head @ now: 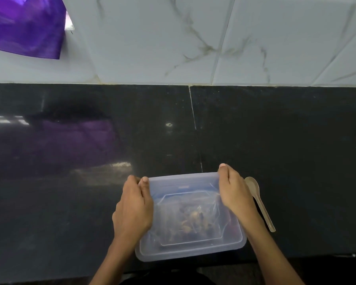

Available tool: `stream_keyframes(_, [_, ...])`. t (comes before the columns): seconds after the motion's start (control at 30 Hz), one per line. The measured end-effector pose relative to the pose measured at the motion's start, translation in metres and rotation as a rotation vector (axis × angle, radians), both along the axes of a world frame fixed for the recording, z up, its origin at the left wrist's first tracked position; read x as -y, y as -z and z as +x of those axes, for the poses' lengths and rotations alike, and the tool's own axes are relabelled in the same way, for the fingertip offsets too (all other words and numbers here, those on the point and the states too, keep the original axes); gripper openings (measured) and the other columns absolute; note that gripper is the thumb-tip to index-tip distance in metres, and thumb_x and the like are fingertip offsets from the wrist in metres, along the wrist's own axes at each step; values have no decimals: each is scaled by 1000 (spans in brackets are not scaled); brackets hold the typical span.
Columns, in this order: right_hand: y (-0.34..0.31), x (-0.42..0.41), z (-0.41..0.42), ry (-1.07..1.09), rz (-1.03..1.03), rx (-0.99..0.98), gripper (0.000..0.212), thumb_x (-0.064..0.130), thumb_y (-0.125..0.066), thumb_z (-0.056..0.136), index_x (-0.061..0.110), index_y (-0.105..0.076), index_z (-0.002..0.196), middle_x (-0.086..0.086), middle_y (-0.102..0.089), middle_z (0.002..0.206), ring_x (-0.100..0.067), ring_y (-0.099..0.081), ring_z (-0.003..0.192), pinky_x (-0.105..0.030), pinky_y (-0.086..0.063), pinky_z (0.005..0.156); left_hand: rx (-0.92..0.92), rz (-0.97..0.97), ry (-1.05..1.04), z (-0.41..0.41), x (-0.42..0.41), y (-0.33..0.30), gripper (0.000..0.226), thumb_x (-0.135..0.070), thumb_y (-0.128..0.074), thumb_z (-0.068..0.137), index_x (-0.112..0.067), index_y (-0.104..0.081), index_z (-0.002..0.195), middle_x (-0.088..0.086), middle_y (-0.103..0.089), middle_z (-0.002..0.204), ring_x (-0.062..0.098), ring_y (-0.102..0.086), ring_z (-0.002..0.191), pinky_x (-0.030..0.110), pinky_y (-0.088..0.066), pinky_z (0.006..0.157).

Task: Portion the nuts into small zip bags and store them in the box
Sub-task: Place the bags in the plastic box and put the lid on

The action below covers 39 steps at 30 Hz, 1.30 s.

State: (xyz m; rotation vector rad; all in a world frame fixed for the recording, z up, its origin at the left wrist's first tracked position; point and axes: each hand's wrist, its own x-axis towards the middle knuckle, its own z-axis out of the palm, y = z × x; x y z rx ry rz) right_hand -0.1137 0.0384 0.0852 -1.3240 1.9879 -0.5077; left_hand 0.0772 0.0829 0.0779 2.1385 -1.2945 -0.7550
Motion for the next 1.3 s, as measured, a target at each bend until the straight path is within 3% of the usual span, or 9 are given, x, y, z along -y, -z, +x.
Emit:
stream_keyframes(0.1, [-6, -6, -4, 39, -30, 73, 34, 44, -26, 101, 19, -48, 93, 7, -49, 77, -7, -51, 74, -27, -40, 68, -165, -73, -38, 5, -1, 2, 32, -45, -33, 98, -22, -41, 77, -3, -54, 82, 19, -53, 73, 33, -37, 60])
stream_keyframes(0.17, [-5, -19, -9, 10, -127, 13, 42, 49, -26, 97, 16, -52, 97, 5, -50, 81, -5, -50, 67, -22, -36, 57, -309, -81, -91, 12, -7, 3, 29, -49, -38, 96, -23, -49, 89, -4, -58, 93, 14, -58, 82, 30, -43, 64])
stream_keyframes(0.33, [13, -66, -7, 99, -195, 73, 41, 55, -25, 92, 25, -49, 107, 13, -47, 109, -6, -50, 97, -27, -39, 77, -387, -101, -195, -2, -38, 2, 21, -43, -34, 98, -26, -45, 105, -10, -54, 100, 12, -55, 91, 28, -40, 71])
stream_keyframes(0.43, [15, -63, -5, 126, -234, 85, 39, 56, -25, 90, 26, -48, 101, 9, -52, 103, -10, -54, 93, -30, -43, 75, -376, -136, -218, -7, -38, 6, 21, -41, -33, 99, -25, -46, 99, -9, -56, 95, 6, -54, 85, 22, -39, 66])
stream_keyframes(0.6, [13, -59, -7, 137, -208, 239, 23, 44, -35, 95, 26, -48, 98, 14, -52, 93, -2, -53, 89, -16, -37, 68, -463, -21, -254, -4, -36, 2, 33, -47, -32, 99, -25, -54, 93, -7, -58, 90, 6, -54, 78, 23, -39, 63])
stream_keyframes(0.73, [11, -58, -8, 133, -189, 312, 22, 39, -39, 96, 21, -49, 103, 14, -53, 91, 2, -53, 85, -13, -37, 66, -738, 241, -248, 6, -31, 5, 50, -66, -33, 90, -29, -63, 104, -1, -68, 105, 18, -66, 94, 42, -54, 84])
stream_keyframes(0.93, [10, -58, -9, 110, -169, 365, 18, 35, -40, 98, 23, -48, 109, 17, -53, 90, 4, -54, 81, -10, -38, 61, -929, 299, -254, 32, -37, -11, 40, -40, -64, 81, -5, -71, 99, 11, -75, 90, 28, -71, 85, 45, -55, 84])
stream_keyframes(1.07, [10, -58, -9, 115, -151, 374, 21, 39, -39, 98, 25, -48, 111, 16, -55, 90, 1, -55, 81, -12, -39, 61, -728, 98, -285, 31, -40, -12, 29, -21, -74, 78, -6, -61, 99, 9, -70, 92, 18, -69, 74, 29, -55, 59])
stream_keyframes(1.3, [13, -58, -9, 155, -121, 386, 22, 42, -41, 96, 26, -48, 110, 15, -56, 93, 1, -55, 82, -15, -39, 61, -491, -14, -107, 6, -48, -12, 34, -26, -56, 94, -29, -35, 121, -17, -51, 103, 3, -58, 87, 16, -48, 64])
